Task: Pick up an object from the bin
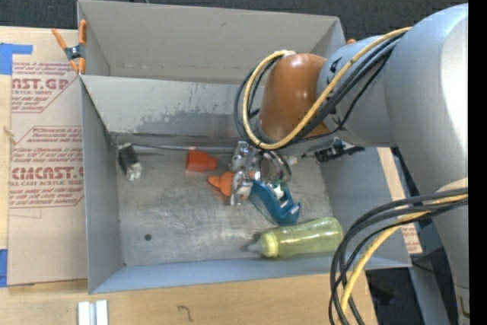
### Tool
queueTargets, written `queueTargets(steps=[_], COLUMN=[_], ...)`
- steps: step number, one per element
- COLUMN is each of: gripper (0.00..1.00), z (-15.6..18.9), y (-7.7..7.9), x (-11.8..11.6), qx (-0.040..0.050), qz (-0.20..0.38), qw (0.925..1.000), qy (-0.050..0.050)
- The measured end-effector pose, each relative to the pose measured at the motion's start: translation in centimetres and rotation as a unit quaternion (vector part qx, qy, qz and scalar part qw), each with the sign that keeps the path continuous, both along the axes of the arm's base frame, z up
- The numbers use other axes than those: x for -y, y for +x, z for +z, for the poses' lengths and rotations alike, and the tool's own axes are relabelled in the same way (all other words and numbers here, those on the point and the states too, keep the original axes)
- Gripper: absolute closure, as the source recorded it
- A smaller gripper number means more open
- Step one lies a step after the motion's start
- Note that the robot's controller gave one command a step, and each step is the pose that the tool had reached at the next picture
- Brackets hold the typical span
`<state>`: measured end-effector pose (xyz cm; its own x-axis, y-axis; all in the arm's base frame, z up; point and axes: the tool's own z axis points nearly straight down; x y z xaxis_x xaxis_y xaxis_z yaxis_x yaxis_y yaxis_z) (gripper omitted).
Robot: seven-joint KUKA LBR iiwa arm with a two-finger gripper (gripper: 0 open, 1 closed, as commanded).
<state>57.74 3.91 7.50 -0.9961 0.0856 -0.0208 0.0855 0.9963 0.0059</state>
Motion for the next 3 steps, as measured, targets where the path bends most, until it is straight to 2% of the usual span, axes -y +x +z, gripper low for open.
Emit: queueTargets(steps=[1,2,3], gripper=[1.0,1.0,1.0], z=[0.0,4.8,16.8], y=[0.0,-1.0,0.5], x=[0.0,0.0,2.0], qx=[0.0,-0.013,-0.0091], qz=[0.0,0.002,0.005], qw=[1.0,0.9999,0.9999], qy=[0.0,-0.001,-0.002])
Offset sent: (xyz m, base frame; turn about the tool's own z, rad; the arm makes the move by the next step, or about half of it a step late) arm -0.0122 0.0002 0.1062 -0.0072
